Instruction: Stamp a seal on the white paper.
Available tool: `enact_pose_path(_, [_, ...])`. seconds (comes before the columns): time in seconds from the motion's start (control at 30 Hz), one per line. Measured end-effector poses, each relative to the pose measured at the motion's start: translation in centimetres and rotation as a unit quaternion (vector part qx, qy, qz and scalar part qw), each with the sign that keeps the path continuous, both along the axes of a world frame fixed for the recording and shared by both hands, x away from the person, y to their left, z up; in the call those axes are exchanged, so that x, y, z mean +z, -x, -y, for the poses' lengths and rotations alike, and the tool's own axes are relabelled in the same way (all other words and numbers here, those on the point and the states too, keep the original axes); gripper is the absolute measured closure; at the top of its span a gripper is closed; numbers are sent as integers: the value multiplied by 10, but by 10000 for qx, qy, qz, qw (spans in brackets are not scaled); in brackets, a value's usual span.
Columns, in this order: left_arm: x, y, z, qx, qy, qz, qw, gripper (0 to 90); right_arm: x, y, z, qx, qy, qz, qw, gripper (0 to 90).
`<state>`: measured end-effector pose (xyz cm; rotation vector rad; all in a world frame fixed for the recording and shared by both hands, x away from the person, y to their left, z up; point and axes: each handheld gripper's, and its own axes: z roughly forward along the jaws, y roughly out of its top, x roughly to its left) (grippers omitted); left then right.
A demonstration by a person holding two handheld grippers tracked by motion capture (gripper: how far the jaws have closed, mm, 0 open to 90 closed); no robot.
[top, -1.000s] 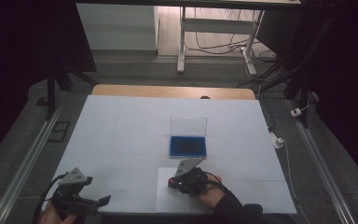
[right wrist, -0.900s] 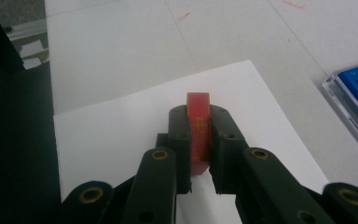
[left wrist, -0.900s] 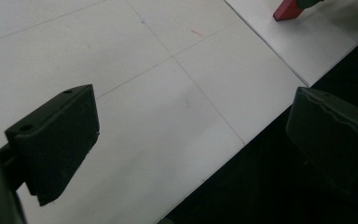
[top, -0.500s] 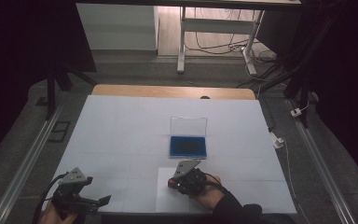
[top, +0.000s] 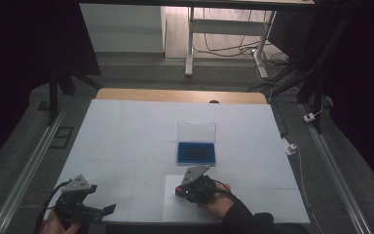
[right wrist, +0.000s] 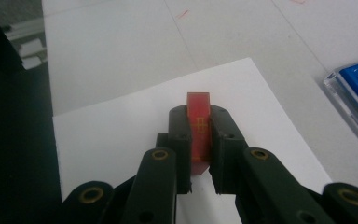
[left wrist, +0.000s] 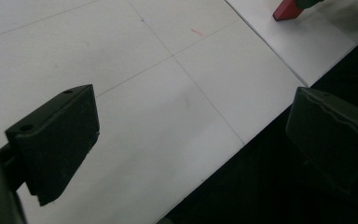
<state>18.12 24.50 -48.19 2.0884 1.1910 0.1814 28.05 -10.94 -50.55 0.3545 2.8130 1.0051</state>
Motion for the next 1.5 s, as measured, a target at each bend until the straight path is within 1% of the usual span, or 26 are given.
enact_pose_path(0.07, [0,0,0,0,2,-1,10000,29,0,2,-1,-2,30,69,10000,808])
enact_pose_path(0.13, [0,0,0,0,7,1,10000,29,0,-1,1,-20,-8,-24,10000,808])
enact_pose_path(0.17, [0,0,0,3,17,5,10000,29,0,-2,2,-58,-75,-119,9999,807])
enact_pose_path(0.2, [0,0,0,7,18,8,10000,29,0,-3,2,-52,-97,-157,9998,807])
enact_pose_path(0.3, [0,0,-1,5,33,0,10000,29,-1,-3,2,-75,-151,-159,9997,805])
enact_pose_path(0.33, [0,0,-1,2,28,-3,10000,29,-1,-3,3,-75,-140,-193,9997,804])
enact_pose_path(0.37, [0,0,-1,4,31,-2,10000,29,-1,-4,3,-65,-139,-177,9997,804])
enact_pose_path(0.47, [0,0,-1,4,38,4,10000,29,0,-6,2,-112,-133,-290,9994,802])
enact_pose_path(0.5, [0,0,-1,2,44,3,10000,29,1,-7,3,-101,-136,-293,9994,802])
enact_pose_path(0.53, [0,0,-1,-3,50,2,10000,29,1,-6,2,-157,-117,-330,9993,801])
enact_pose_path(0.57, [0,0,-1,1,52,6,10000,29,2,-7,3,-183,-133,-301,9993,801])
enact_pose_path(0.67, [0,0,-2,2,52,6,10000,29,8,-7,5,-241,-310,-285,9988,800])
enact_pose_path(0.73, [0,0,-2,2,59,15,10000,29,11,-7,6,-253,-385,-256,9986,800])
enact_pose_path(0.93, [0,0,-2,-1,50,17,10000,29,15,-8,8,-268,-434,-300,9982,800])
enact_pose_path(0.97, [0,0,-1,-1,50,17,10000,29,16,-8,8,-307,-474,-334,9978,800])
enact_pose_path(1.07, [0,0,-2,4,62,18,10000,29,19,-8,9,-321,-550,-340,9974,800])
enact_pose_path(1.17, [0,0,-2,-1,53,18,10000,29,22,-8,10,-350,-638,-341,9968,800])
enact_pose_path(1.3, [0,0,-2,-4,54,18,10000,29,27,-9,12,-377,-693,-309,9964,800])
enact_pose_path(1.5, [0,0,-2,-1,51,19,10000,29,30,-11,15,-414,-714,-289,9962,800])
